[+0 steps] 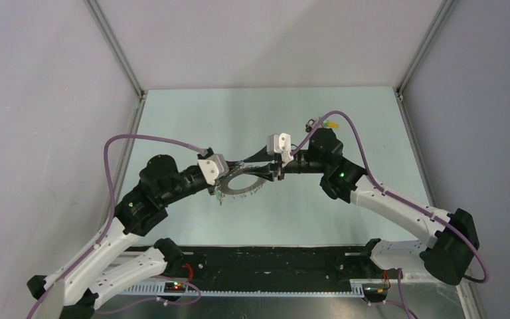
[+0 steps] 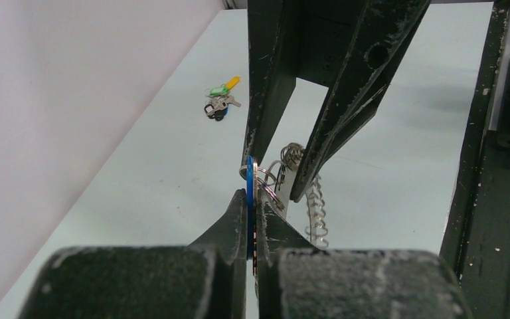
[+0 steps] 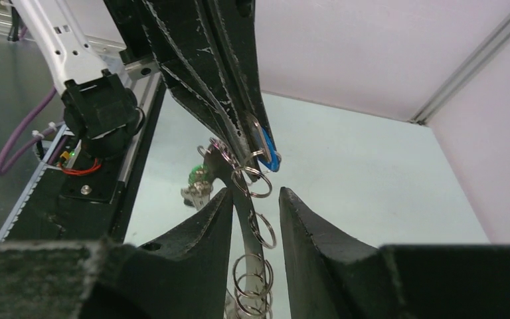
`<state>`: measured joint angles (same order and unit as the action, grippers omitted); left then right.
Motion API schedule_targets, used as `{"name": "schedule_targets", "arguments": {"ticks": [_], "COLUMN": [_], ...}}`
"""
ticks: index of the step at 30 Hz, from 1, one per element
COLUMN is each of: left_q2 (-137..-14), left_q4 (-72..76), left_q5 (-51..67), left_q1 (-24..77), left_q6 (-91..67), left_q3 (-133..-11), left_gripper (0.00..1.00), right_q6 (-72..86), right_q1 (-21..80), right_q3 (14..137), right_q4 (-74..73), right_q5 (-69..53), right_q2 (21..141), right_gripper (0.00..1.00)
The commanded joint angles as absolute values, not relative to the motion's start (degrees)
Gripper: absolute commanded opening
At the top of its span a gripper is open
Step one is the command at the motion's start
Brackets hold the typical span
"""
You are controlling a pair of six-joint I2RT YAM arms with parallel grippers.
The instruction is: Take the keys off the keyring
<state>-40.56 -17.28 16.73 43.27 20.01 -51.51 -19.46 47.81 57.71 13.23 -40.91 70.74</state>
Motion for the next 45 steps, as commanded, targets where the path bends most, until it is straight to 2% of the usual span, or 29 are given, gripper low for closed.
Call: {"name": "schedule_targets", "arguments": {"ticks": [1, 7, 12, 16, 19, 25, 27, 29, 34, 36, 39, 45], "left_q2": [-40.16, -39.93, -39.71, -39.49, -39.60, -39.20, -38.94, -38.70, -38.79, -38.72, -38.67, -38.66], "left_q4": [-14.06, -14.02, -13.83, -13.69, -13.63, -13.65, -13.41, -13.15, -13.01, -12.96, -12.95, -12.94], "left_q5": [17.80, 17.68, 17.37, 17.27, 17.33, 18.18, 18.83, 18.96, 18.74, 18.72, 18.48, 16.57], "left_q1": [43.12, 43.09, 43.07, 43.14, 43.09, 43.08, 43.07, 43.13, 43.08, 43.07, 43.08, 43.08], "left_q6": [20.44, 20.60, 20.62, 20.59, 20.52, 20.57, 20.60, 20.63, 20.61, 20.57, 20.69, 20.79], "left_q3": [-51.71, -51.71, -51.64, -51.53, -51.59, -51.51, -51.31, -51.12, -51.02, -51.06, -50.92, -50.97], "left_gripper": [0.00, 0.00, 0.00, 0.00, 0.00, 0.00, 0.00, 0.00, 0.00, 0.00, 0.00, 0.00], "right_q6": [-17.52, -16.48, -16.08, -15.34, -14.40, -13.15, -12.96, -12.85, -11.95, -11.87, -11.87, -13.32], "right_q1": [47.64, 47.63, 47.55, 47.42, 47.44, 47.38, 47.31, 47.36, 47.37, 47.30, 47.28, 46.84], "right_q3": [60.51, 60.74, 60.73, 60.78, 60.79, 60.80, 60.74, 60.79, 60.78, 60.77, 60.79, 60.79], "right_q4": [15.98, 16.13, 15.11, 14.94, 15.06, 16.17, 16.70, 17.34, 18.30, 18.20, 17.44, 13.13], "right_q5": [-44.29, -45.33, -45.12, -45.27, -45.84, -47.22, -46.48, -46.35, -46.96, -47.06, -47.11, -46.61], "right_q2": [70.97, 71.11, 70.75, 70.44, 70.29, 70.89, 71.58, 72.26, 73.02, 73.11, 72.95, 71.01], "right_gripper": [0.37, 0.30, 0.07, 0.00, 0.03, 0.30, 0.36, 0.37, 0.36, 0.31, 0.16, 0.11]}}
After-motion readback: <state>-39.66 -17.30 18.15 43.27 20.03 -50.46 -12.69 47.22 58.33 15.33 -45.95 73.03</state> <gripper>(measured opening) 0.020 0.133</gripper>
